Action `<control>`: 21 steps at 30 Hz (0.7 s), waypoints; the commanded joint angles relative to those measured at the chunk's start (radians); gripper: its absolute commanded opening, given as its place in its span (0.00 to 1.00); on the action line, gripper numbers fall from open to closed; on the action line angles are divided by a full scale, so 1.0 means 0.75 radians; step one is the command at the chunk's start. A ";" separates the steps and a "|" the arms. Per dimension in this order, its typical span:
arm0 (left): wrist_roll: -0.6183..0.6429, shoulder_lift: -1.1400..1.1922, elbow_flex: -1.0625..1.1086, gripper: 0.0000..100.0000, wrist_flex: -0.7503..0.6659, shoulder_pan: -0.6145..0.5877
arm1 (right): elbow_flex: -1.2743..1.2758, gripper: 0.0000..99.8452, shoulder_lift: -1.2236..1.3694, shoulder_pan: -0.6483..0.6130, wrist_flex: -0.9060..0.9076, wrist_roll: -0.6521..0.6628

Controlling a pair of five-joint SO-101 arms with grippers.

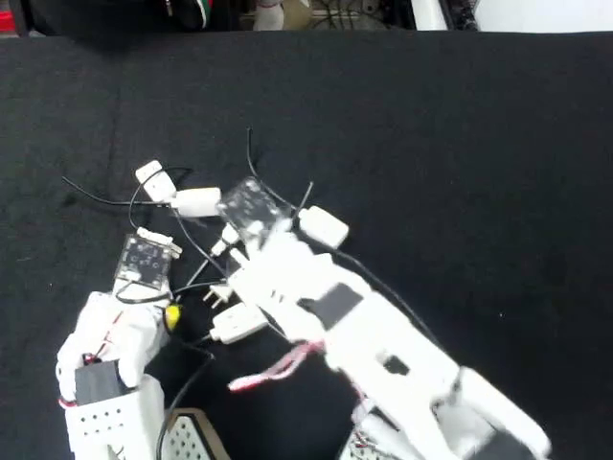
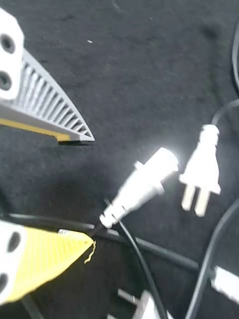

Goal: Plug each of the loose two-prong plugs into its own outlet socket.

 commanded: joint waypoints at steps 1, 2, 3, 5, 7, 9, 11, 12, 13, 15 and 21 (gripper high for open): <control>0.070 -0.008 -0.028 0.29 -0.002 0.114 | 0.093 0.01 -0.427 0.020 -0.004 -0.076; 0.108 -0.018 -0.044 0.29 -0.012 0.144 | 0.130 0.01 -0.529 0.023 -0.006 -0.092; 0.149 -0.035 -0.058 0.29 -0.020 0.177 | 0.163 0.01 -0.621 0.025 -0.006 -0.117; 0.217 -0.053 -0.107 0.29 -0.035 0.249 | 0.228 0.01 -0.780 0.025 -0.006 -0.166; 0.295 -0.049 -0.144 0.29 -0.068 0.294 | 0.277 0.01 -0.883 0.025 -0.004 -0.182; 0.366 -0.049 -0.175 0.29 -0.080 0.294 | 0.296 0.01 -0.915 0.035 0.014 -0.180; 0.395 -0.049 -0.177 0.29 -0.078 0.234 | 0.267 0.01 -0.895 0.078 0.110 -0.162; 0.393 -0.047 -0.169 0.29 -0.070 0.191 | 0.236 0.01 -0.877 0.104 0.186 -0.137; 0.381 -0.043 -0.157 0.29 -0.068 0.134 | 0.195 0.01 -0.846 0.143 0.284 -0.104; 0.323 -0.043 -0.101 0.29 -0.065 0.005 | 0.111 0.01 -0.760 0.262 0.503 -0.031; 0.059 -0.043 0.034 0.29 -0.065 -0.187 | -0.028 0.01 -0.337 0.702 0.739 0.217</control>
